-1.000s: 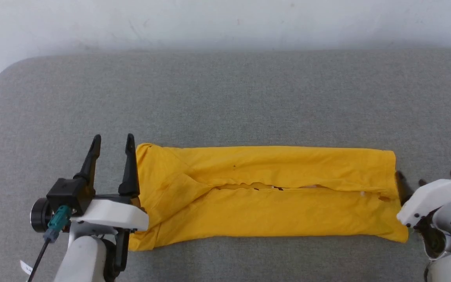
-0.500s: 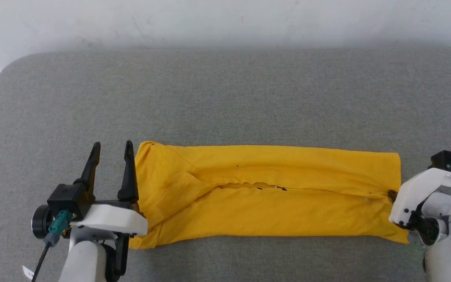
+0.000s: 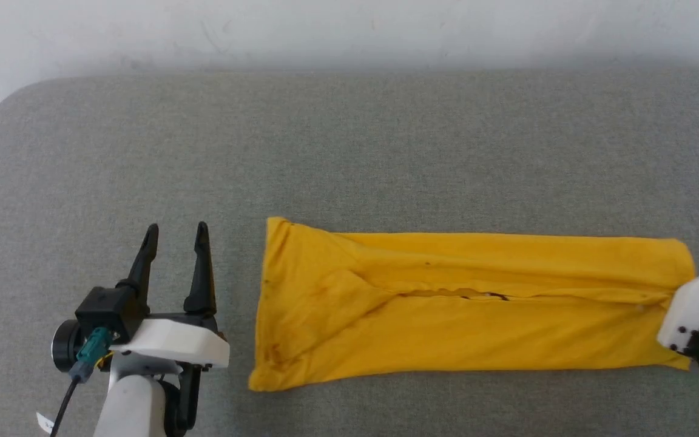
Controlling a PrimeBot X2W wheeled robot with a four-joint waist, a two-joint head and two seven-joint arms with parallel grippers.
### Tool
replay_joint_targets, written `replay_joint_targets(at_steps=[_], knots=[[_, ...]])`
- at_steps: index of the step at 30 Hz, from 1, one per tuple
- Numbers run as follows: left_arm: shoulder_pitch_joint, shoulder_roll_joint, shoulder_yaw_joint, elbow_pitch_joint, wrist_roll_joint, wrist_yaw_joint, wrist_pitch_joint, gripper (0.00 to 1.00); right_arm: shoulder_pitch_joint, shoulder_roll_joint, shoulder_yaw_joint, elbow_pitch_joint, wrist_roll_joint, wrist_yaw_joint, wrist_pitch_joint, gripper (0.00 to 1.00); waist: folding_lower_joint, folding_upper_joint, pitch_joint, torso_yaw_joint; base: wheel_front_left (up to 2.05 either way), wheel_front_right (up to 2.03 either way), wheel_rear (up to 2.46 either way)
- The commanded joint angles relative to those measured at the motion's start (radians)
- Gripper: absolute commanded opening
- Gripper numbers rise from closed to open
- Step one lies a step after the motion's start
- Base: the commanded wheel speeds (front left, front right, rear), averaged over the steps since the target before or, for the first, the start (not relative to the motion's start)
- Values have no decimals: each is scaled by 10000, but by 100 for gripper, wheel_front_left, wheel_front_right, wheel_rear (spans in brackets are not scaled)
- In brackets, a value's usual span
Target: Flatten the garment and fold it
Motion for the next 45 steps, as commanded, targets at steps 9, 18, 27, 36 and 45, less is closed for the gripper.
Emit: replay_joint_targets(at_steps=[9, 18, 27, 36, 45], knots=[[-75, -104, 137, 99, 199, -175, -47, 100, 228, -114, -924, -707, -1118, -23, -489, 0, -1, 0, 15, 95, 0, 0, 0], [32, -134, 190, 134, 265, -245, -47, 100, 1425, -70, 1301, -3973, 1018, -23, 1128, 0, -1, 0, -152, 144, 0, 0, 0], [-34, -148, 90, 119, 286, -255, -47, 100, 2459, -68, 4897, -8559, 2214, -23, 3223, 0, -1, 0, -161, 277, 0, 0, 0], [-229, -152, -76, 108, 166, -291, -47, 100, 1526, -67, 8160, -7787, 1961, -23, 2848, 0, -1, 0, 126, 591, 0, 0, 0], [-554, -153, -250, 28, 33, -238, -47, 100, 34, -67, 10288, -4921, 2713, -23, 1511, 0, -1, 0, 735, 1032, 0, 0, 0]])
